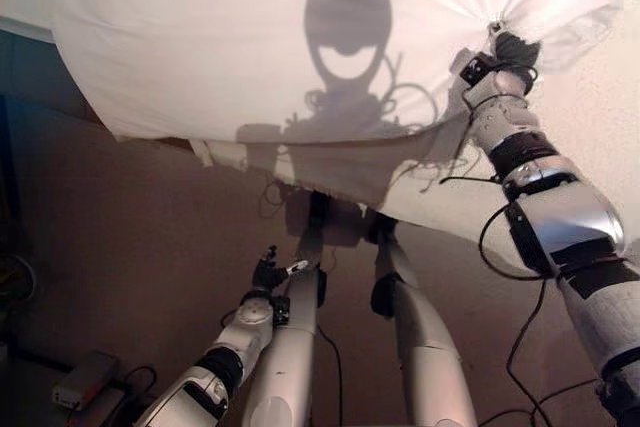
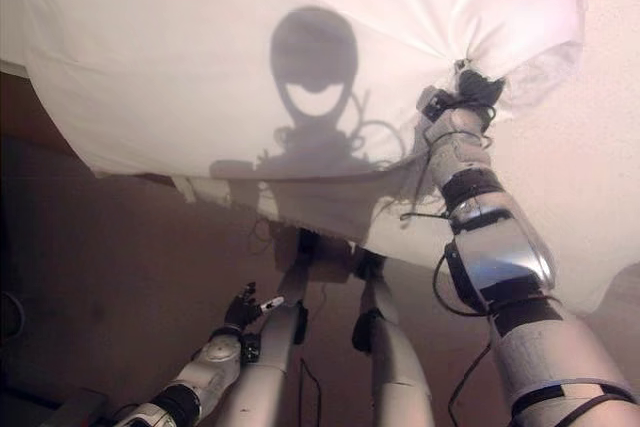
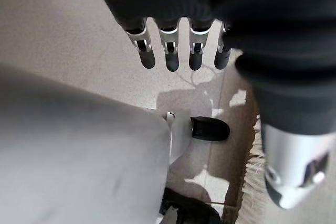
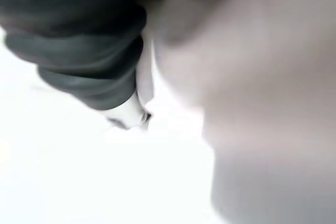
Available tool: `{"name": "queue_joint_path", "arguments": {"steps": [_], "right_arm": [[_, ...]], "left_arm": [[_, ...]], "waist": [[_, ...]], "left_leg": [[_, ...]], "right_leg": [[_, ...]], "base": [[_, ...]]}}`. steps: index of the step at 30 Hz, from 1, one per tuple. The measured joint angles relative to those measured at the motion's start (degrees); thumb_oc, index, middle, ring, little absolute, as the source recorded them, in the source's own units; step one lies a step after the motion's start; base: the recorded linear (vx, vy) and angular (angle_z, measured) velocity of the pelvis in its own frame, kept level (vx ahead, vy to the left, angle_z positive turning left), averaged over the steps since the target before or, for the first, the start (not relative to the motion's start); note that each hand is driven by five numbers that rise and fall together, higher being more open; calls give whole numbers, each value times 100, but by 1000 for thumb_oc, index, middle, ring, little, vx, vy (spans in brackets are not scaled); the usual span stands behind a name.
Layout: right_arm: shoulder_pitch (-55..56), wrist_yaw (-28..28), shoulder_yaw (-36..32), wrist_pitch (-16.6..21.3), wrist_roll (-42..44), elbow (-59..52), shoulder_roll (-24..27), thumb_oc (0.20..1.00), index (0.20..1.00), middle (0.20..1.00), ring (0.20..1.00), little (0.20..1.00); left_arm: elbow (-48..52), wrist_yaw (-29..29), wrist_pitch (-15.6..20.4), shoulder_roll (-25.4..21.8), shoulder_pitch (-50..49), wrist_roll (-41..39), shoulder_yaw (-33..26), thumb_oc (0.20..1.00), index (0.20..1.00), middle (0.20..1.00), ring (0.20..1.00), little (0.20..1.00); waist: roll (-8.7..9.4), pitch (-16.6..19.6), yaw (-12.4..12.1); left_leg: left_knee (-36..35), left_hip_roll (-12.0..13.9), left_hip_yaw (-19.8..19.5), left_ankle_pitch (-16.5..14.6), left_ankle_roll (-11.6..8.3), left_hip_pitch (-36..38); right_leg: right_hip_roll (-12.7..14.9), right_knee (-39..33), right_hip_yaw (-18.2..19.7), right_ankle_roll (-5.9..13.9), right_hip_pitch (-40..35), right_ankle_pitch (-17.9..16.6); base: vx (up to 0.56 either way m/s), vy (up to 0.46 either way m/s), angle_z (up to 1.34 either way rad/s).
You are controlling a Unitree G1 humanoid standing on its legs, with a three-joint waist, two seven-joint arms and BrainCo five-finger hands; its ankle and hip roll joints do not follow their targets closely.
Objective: Make the bed
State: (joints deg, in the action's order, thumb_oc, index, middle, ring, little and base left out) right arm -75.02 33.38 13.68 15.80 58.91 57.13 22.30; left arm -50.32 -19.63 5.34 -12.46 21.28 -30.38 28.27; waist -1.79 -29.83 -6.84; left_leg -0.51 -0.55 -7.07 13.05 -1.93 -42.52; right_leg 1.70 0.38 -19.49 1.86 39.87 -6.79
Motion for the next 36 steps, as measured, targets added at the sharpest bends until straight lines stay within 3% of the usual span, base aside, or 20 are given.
{"name": "queue_joint_path", "arguments": {"steps": [3,10,13,20,29,36], "right_arm": [[872,-197,-159,404,197,-1335,-347,200,200,200,200,200],[1876,-448,-148,555,249,-2345,-639,200,200,200,200,200],[1941,-407,-116,464,210,-2342,-665,200,200,200,200,200],[2047,-555,192,2,-208,-2365,-774,200,200,200,200,200],[2540,-759,472,-572,-319,-2365,-819,200,200,200,200,200],[3423,-920,521,-677,-319,-2782,-1119,200,200,200,200,200]], "left_arm": [[275,32,-9,-6,-14,-131,42,1000,1000,1000,1000,1000],[1854,565,15,-113,-143,-938,569,1000,1000,1000,1000,1000],[2582,893,-131,-382,-150,-1548,1067,1000,1000,1000,1000,1000],[3369,1338,-375,-470,-78,-2753,1312,1000,1000,1000,1000,1000],[3321,1227,-619,147,-105,-4408,1532,1000,1000,1000,1000,1000],[2540,837,-475,896,-99,-5075,488,1000,1000,1000,1000,1000]], "waist": [[4,-4,85],[1,-2,147],[-48,-13,213],[-132,110,371],[-102,600,566],[167,1112,608]], "left_leg": [[-22,3,155,2,3,422],[-388,-4,411,-50,-58,1694],[-447,-42,537,-43,-48,2197],[-448,-114,855,-236,-96,2983],[-449,-45,995,-368,67,3438],[-450,51,1002,-502,75,3696]], "right_leg": [[6,-10,207,2,-398,10],[46,-8,381,115,-1458,160],[92,-8,478,87,-1894,139],[156,-45,818,176,-2565,190],[55,-307,945,138,-3088,148],[-66,-558,945,147,-3460,159]], "base": [[-44,48,-2],[-2,15,-6],[24,30,-9],[35,-51,-19],[56,-64,-10],[57,-58,-2]]}}
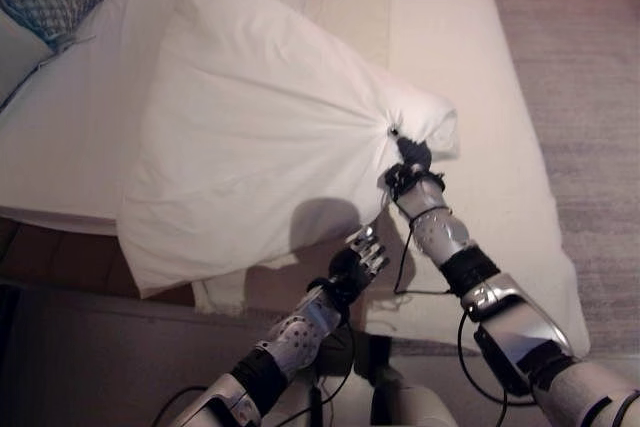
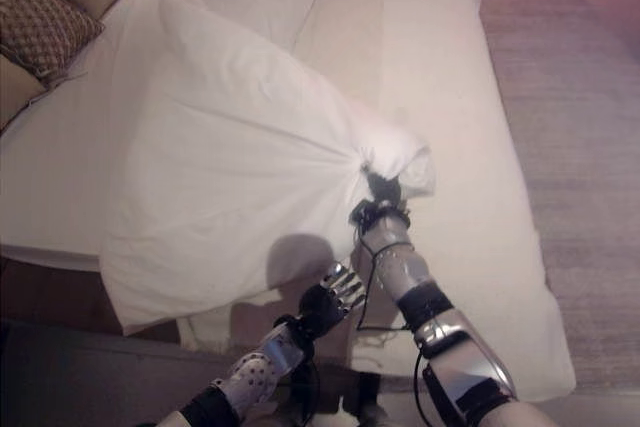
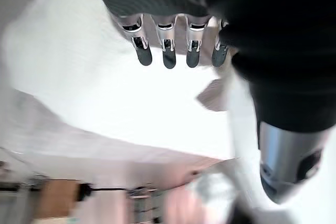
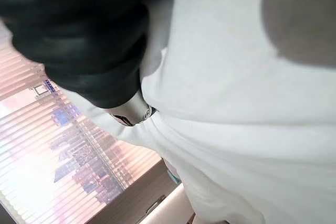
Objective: Make the bed
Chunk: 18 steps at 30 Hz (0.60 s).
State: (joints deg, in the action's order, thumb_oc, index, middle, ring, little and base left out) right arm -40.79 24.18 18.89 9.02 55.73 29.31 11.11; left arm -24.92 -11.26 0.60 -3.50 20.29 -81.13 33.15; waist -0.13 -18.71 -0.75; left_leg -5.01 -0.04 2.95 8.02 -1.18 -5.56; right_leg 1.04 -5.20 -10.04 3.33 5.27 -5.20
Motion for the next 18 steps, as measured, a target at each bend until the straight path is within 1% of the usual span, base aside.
{"name": "queue_joint_path", "arguments": {"steps": [3,5,6,8,12,14,16,18], "right_arm": [[168,-5,-4,-31,0,-95,-73,200,200,200,200,200],[431,-29,-4,-35,-3,-313,-159,200,200,200,200,200],[480,-31,-4,-36,-4,-362,-171,200,200,200,200,200],[593,-38,-5,-37,-44,-453,-199,200,200,200,200,200],[934,-35,-9,-38,-107,-541,-381,200,200,200,200,200],[1026,-33,-9,-40,-109,-634,-405,200,200,200,200,200],[1083,-20,-10,-39,-113,-679,-426,200,200,200,200,200],[1127,-4,-11,-39,-114,-679,-432,200,200,200,200,200]], "left_arm": [[-201,-154,115,182,136,-177,-484,1000,1000,1000,1000,1000],[-315,-302,336,307,270,-294,-959,1000,1000,1000,1000,1000],[-342,-328,401,333,299,-293,-1038,1000,1000,1000,1000,1000],[-370,-473,572,453,331,-292,-1393,1000,1000,1000,1000,1000],[-371,-833,1028,535,350,-277,-1751,1000,1000,1000,1000,1000],[-370,-929,1133,649,353,-273,-1869,1000,1000,1000,1000,1000],[-381,-1110,1289,736,353,-59,-1951,1000,1000,1000,1000,1000],[-442,-1183,1301,827,352,-47,-2116,1000,1000,1000,1000,1000]], "waist": [[82,106,5],[170,190,4],[185,204,2],[204,216,2],[254,349,-4],[272,362,-10],[277,366,-9],[278,367,-11]], "left_leg": [[-1,17,-1,-1,0,5],[-1,26,-2,-1,0,12],[-1,25,-2,-1,0,13],[-1,17,-2,-10,12,47],[-2,13,-4,-37,41,108],[-2,9,-5,-37,41,112],[-2,-5,-7,-37,41,131],[-3,-7,-14,-47,51,193]], "right_leg": [[-17,0,-2,1,-7,1],[-24,0,-3,1,-15,1],[-23,0,-3,1,-18,1],[-16,0,-2,1,-50,1],[-10,0,-2,15,-112,12],[-6,-1,-4,14,-117,12],[7,0,-6,14,-139,11],[10,-1,-14,21,-203,17]], "base": [[37,-49,-1],[36,-43,0],[25,-41,1],[13,-46,1],[23,-42,0],[21,-35,1],[28,-32,1],[16,-16,1]]}}
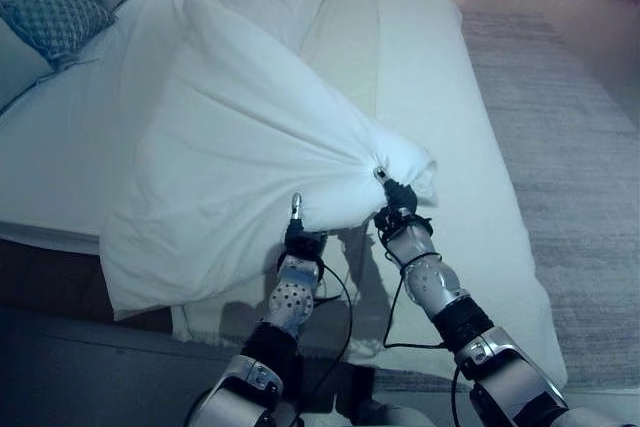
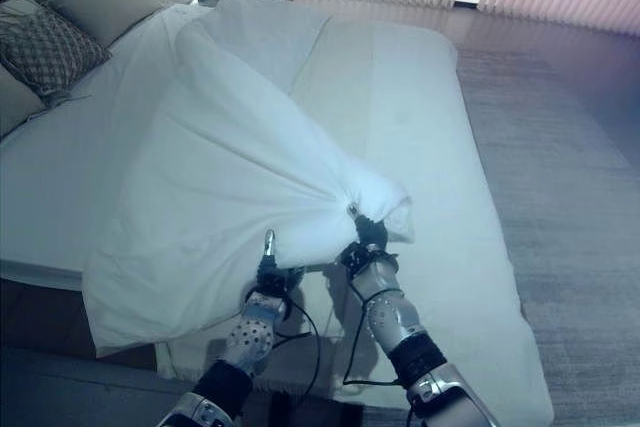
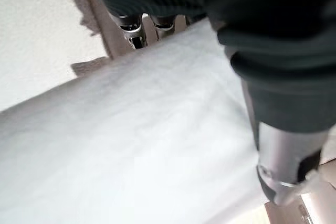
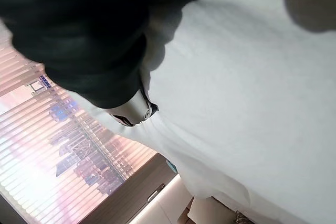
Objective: Make the bed
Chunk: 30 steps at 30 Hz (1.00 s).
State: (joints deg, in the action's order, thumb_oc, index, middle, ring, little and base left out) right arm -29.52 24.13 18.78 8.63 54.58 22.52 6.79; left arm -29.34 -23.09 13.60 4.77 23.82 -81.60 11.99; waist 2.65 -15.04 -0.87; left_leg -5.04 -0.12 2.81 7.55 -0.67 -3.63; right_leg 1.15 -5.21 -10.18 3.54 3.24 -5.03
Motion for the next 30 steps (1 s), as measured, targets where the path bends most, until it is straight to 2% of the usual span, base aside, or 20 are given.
{"name": "queue_joint_path", "arguments": {"steps": [13,24,25,26,27,30], "right_arm": [[528,25,-112,1,-13,3,-328,200,200,200,200,200],[1001,-26,-231,1,-8,39,-610,200,200,200,200,200],[1057,-42,-232,1,-8,40,-619,200,200,200,200,200],[1095,-60,-236,1,-8,46,-619,200,200,200,200,200],[1148,-104,-236,1,-7,57,-619,200,200,200,200,200],[1197,-242,-236,-5,-7,161,-628,200,200,200,200,200]], "left_arm": [[-408,-377,158,297,-19,421,-826,1000,1000,1000,1000,1000],[-750,-394,125,297,-107,889,-1348,1000,1000,1000,1000,1000],[-839,-375,119,284,-127,897,-1363,517,517,517,517,517],[-873,-330,85,265,-155,903,-1363,231,231,231,231,231],[-898,-268,17,221,-203,941,-1363,200,200,200,200,200],[-911,-81,-135,106,-352,1328,-1362,200,200,200,200,200]], "waist": [[25,175,-7],[39,388,-28],[38,428,-36],[39,432,-40],[39,433,-40],[35,435,-43]], "left_leg": [[-3,-3,-190,-67,9,226],[-3,5,-307,-141,9,402],[-2,5,-316,-148,12,407],[-2,5,-319,-153,14,430],[-1,3,-321,-155,14,471],[-2,4,-352,-181,3,566]], "right_leg": [[2,0,-170,3,-317,144],[-10,0,-289,-39,-534,275],[-10,0,-298,-30,-542,287],[-10,0,-304,-31,-565,296],[-8,0,-313,-36,-609,315],[-11,0,-329,-38,-711,357]], "base": [[43,-25,7],[30,-15,6],[0,0,0],[20,-6,4],[0,0,0],[0,0,0]]}}
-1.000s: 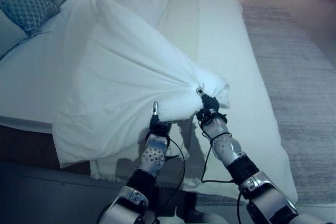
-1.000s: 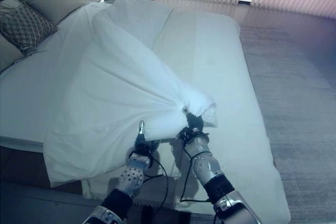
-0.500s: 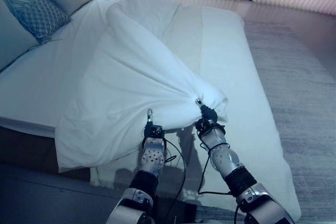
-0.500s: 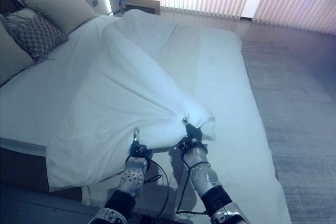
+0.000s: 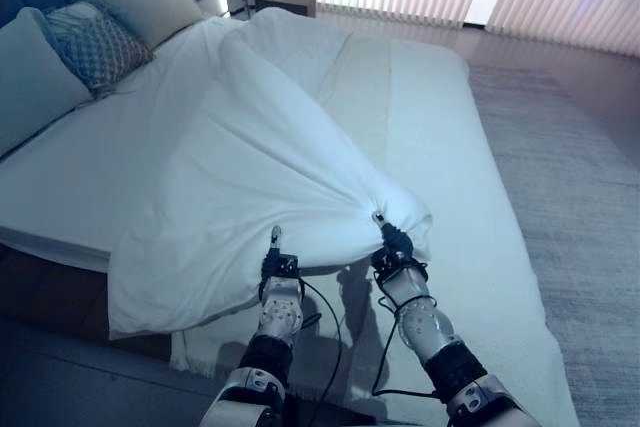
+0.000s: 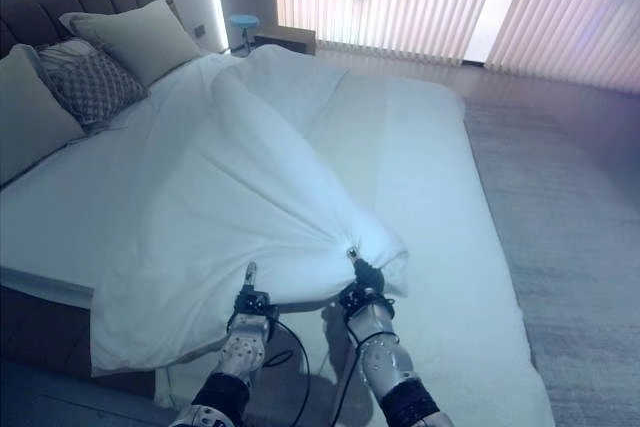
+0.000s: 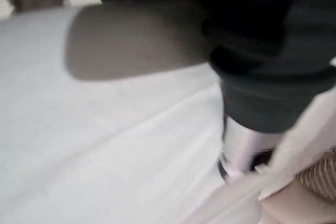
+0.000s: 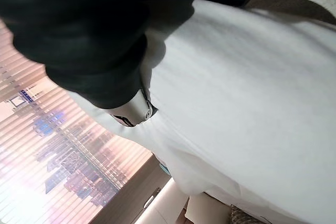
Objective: Make the bed
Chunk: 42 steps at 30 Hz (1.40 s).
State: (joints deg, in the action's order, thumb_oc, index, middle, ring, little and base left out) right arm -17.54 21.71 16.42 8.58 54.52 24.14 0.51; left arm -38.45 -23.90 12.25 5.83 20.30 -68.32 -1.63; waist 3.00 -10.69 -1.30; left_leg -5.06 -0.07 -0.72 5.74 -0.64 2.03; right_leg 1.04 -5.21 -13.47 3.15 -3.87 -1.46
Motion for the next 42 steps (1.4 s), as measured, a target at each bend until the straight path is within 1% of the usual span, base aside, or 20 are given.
{"name": "queue_joint_path", "arguments": {"steps": [12,15,17,19,21,23,24,25,26,27,28,30,31,33,34,36,38,39,40,42], "right_arm": [[347,-384,-44,-47,-4,275,-2,200,200,200,200,200],[421,-491,-145,-49,-8,348,-6,200,200,200,200,200],[410,-559,-160,-66,-25,347,-13,200,200,200,200,200],[423,-656,-287,-96,-128,512,-10,200,200,200,200,200],[410,-744,-365,-136,-134,599,7,200,200,200,200,200],[395,-801,-445,-154,-134,587,101,200,200,200,200,200],[488,-824,-465,-163,-133,628,111,200,200,200,200,200],[580,-928,-664,-248,-155,545,50,200,200,200,200,200],[596,-921,-650,-276,-155,665,14,200,200,200,200,200],[674,-941,-654,-358,-152,848,-57,200,200,200,200,200],[611,-947,-659,-369,-153,863,-148,200,200,200,200,200],[322,-985,-635,-375,-153,1164,-382,200,200,200,200,200],[324,-1012,-640,-383,-153,1226,-372,200,200,200,200,200],[359,-1044,-664,-388,-151,1250,-318,200,200,200,200,200],[392,-1122,-655,-394,-154,1203,-375,200,200,200,200,200],[247,-1168,-627,-395,-158,1237,-383,200,200,200,200,200],[224,-1236,-610,-396,-154,1246,-386,200,200,200,200,200],[264,-1247,-599,-394,-150,1229,-380,200,200,200,200,200],[227,-1242,-600,-389,-145,1222,-336,200,200,200,200,200],[199,-1230,-591,-363,-128,1221,-217,200,200,200,200,200]], "left_arm": [[15,577,-280,-280,-353,919,171,200,200,200,200,200],[128,711,-303,-378,-434,1043,346,200,200,200,200,200],[127,805,-303,-497,-424,1143,429,200,200,200,200,200],[131,831,-304,-471,-460,1145,500,200,200,200,200,200],[140,920,-303,-463,-462,1152,523,200,200,200,200,200],[140,941,-302,-448,-469,1158,670,200,200,200,200,200],[123,959,-295,-444,-451,1159,708,200,200,200,200,200],[50,1013,-284,-485,-380,1191,836,200,200,200,200,200],[96,1015,-278,-485,-471,1220,844,200,200,200,200,200],[66,1032,-287,-572,-556,1292,873,200,200,200,200,200],[86,1036,-281,-660,-608,1334,871,200,200,200,200,200],[134,1060,-244,-963,-679,1382,852,200,200,200,200,200],[139,1070,-245,-950,-676,1387,849,200,200,200,200,200],[291,1141,-248,-882,-723,1514,845,200,200,200,200,200],[523,1183,-256,-991,-887,1579,851,200,200,200,200,200],[634,1196,-263,-1024,-940,1583,766,200,200,200,200,200],[729,1213,-274,-1059,-912,1610,756,200,200,200,200,200],[759,1218,-281,-1051,-907,1657,755,200,200,200,200,200],[759,1215,-291,-1010,-922,1652,756,200,200,200,200,200],[757,1184,-336,-910,-892,1639,764,200,200,200,200,200]], "waist": [[-172,159,-85],[-173,144,-81],[-21,67,-69],[-106,72,35],[-217,35,133],[-399,87,212],[-386,83,260],[-54,14,286],[47,42,166],[174,41,254],[250,47,151],[228,-20,-165],[131,-61,-90],[-16,-33,-205],[74,31,-264],[64,24,-256],[50,18,-247],[97,51,-240],[188,112,-256],[40,104,-107]], "left_leg": [[2,-28,-278,-21,51,47],[353,-55,-272,-212,-141,-300],[1108,225,-336,-607,-534,-597],[1220,835,-522,-779,-803,-419],[1135,1356,-787,-829,-880,12],[1070,1449,-805,-890,-973,246],[1023,1357,-782,-1114,-1181,277],[1062,886,-427,-1200,-1059,232],[1111,786,-289,-1233,-906,179],[1160,562,85,-1166,-803,213],[1301,444,250,-1217,-696,157],[1364,327,699,-1383,-380,19],[1384,349,727,-1384,-245,-21],[1253,500,654,-1218,-167,-88],[1078,471,512,-986,-253,3],[977,399,505,-906,-162,88],[845,286,428,-813,-128,147],[777,257,299,-730,-140,78],[708,89,190,-649,-151,19],[649,34,-115,-525,-159,-136]], "right_leg": [[36,176,-203,-59,-62,181],[327,460,-190,-345,244,220],[625,591,-133,-389,408,215],[753,748,-74,-272,392,277],[908,1147,78,93,456,423],[1039,1488,384,458,708,478],[1150,1575,419,512,819,386],[1622,1690,392,598,1028,245],[1855,1682,485,556,1123,81],[1990,1603,515,475,1184,-462],[2071,1412,515,543,1299,-1013],[2126,962,172,280,1610,-2123],[2041,1118,137,493,1601,-1798],[1394,2555,-36,856,1590,-307],[958,2914,-195,535,1382,200],[738,2533,-190,355,1016,367],[477,2420,299,799,889,695],[160,2467,511,779,782,1031],[51,2026,612,92,569,1078],[-17,1666,732,-159,377,917]], "base": [[-74,61,9],[-97,307,25],[-1,385,11],[-10,553,8],[-45,612,-8],[-106,799,-31],[-147,687,-30],[-205,409,-27],[-345,649,-41],[-419,691,-68],[-384,673,-123],[-280,588,-128],[-203,474,-22],[-205,444,20],[-189,359,1],[-130,229,1],[-146,201,20],[-165,175,48],[-153,164,59],[-97,148,88]]}}
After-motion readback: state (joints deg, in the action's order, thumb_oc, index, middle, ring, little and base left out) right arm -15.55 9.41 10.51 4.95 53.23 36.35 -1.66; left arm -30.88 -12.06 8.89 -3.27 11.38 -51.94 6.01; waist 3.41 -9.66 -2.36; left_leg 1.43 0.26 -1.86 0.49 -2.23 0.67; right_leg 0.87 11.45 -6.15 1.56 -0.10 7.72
